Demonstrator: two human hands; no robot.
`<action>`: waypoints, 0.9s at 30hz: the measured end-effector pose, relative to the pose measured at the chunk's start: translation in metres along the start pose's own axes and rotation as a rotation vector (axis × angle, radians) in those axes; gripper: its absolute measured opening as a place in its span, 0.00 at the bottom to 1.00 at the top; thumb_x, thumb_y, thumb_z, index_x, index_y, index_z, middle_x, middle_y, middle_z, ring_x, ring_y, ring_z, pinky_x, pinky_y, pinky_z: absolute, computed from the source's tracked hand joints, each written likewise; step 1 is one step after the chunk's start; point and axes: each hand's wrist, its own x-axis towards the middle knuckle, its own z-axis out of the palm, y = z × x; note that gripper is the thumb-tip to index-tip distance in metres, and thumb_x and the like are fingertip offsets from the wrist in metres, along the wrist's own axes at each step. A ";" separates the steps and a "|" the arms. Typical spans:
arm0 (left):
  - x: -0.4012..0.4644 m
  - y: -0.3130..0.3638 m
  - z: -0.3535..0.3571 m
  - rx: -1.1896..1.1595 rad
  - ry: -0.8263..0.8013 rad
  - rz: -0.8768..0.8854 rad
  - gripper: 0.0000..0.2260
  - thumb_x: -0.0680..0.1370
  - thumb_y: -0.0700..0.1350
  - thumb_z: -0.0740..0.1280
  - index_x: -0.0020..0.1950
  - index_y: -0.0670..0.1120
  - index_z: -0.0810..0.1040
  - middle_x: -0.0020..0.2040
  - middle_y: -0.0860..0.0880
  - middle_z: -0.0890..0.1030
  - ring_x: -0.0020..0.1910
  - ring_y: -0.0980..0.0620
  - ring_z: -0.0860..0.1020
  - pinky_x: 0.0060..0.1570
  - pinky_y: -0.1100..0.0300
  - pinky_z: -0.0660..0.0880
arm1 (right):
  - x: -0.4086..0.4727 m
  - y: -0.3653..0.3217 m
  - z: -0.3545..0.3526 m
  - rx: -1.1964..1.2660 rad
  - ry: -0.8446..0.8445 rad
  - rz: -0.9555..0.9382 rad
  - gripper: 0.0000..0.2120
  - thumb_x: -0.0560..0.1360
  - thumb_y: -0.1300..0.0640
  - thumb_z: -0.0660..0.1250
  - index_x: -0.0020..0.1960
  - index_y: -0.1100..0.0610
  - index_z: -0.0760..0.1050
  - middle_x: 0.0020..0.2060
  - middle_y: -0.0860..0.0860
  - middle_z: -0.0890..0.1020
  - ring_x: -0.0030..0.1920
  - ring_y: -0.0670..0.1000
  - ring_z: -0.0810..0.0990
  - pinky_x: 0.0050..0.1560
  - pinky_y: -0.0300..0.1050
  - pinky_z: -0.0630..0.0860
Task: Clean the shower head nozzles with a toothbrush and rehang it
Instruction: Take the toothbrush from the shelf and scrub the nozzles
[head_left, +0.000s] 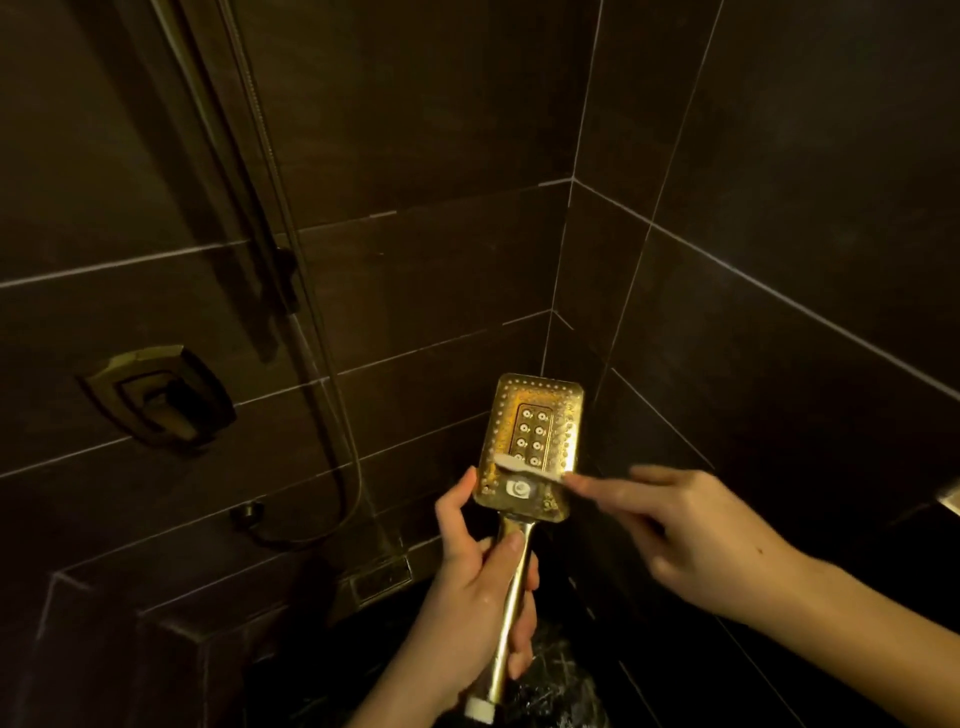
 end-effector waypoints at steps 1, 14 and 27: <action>0.000 0.000 0.000 0.009 0.000 0.009 0.30 0.82 0.47 0.64 0.64 0.80 0.54 0.37 0.47 0.80 0.22 0.48 0.72 0.20 0.60 0.71 | 0.002 0.008 -0.003 -0.038 0.070 0.021 0.34 0.76 0.60 0.66 0.73 0.31 0.61 0.47 0.43 0.79 0.40 0.47 0.82 0.37 0.39 0.79; 0.000 0.001 -0.002 0.039 0.024 0.019 0.26 0.81 0.48 0.64 0.61 0.78 0.56 0.40 0.44 0.78 0.22 0.48 0.72 0.20 0.60 0.71 | 0.005 0.010 -0.010 -0.019 0.076 0.044 0.33 0.75 0.61 0.66 0.71 0.32 0.64 0.44 0.40 0.78 0.37 0.41 0.79 0.39 0.36 0.79; -0.003 0.003 -0.008 0.045 0.070 -0.016 0.28 0.81 0.47 0.65 0.61 0.79 0.56 0.44 0.38 0.78 0.22 0.47 0.72 0.20 0.59 0.72 | 0.028 0.013 -0.025 -0.067 0.094 0.101 0.28 0.77 0.61 0.65 0.71 0.37 0.67 0.47 0.39 0.79 0.41 0.32 0.77 0.35 0.27 0.72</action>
